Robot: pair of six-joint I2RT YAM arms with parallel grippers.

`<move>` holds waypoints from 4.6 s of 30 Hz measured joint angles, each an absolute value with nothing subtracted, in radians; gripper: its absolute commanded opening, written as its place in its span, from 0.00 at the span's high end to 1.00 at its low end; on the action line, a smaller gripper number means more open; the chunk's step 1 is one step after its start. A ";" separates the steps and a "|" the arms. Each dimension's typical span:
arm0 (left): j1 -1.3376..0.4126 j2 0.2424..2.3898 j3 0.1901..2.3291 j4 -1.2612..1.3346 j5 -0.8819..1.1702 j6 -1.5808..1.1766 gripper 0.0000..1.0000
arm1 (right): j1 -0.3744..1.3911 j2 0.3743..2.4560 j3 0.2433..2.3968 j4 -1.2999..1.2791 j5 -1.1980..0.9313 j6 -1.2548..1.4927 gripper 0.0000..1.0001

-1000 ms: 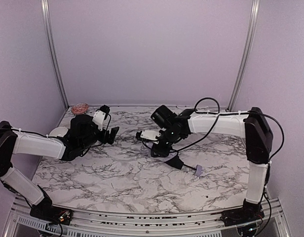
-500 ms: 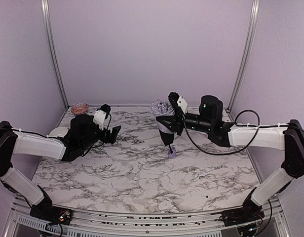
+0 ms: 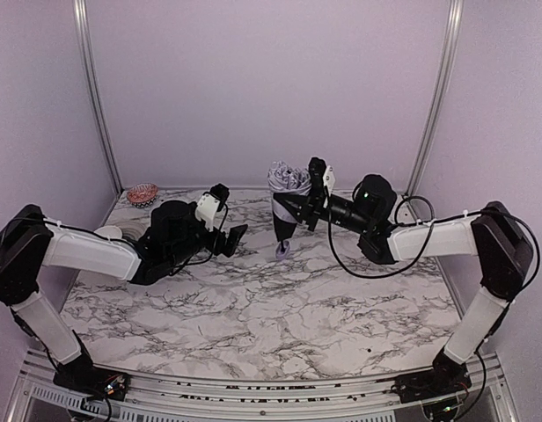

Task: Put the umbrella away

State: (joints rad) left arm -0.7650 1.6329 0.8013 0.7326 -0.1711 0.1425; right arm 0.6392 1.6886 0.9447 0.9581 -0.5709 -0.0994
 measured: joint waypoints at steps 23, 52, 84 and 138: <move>-0.765 1.662 0.824 0.752 -0.131 0.192 0.01 | 0.633 1.832 0.648 1.401 -0.434 -0.128 0.99; -0.765 1.662 0.823 0.753 -0.124 0.217 0.01 | 0.672 1.340 1.167 0.772 -0.380 -0.223 0.89; -0.765 1.689 0.823 0.756 -0.132 0.252 0.01 | 0.614 1.705 0.734 0.797 -0.311 -0.014 0.94; -0.765 1.687 0.850 0.606 -0.201 0.262 0.01 | 0.526 1.565 1.159 -0.331 -0.180 0.340 0.36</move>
State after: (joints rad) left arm -0.7650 1.6875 0.8501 0.6060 -0.2012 0.2615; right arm 0.5259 1.5650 1.1591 -0.3305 -0.1802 0.3397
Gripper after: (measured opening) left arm 0.989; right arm 0.819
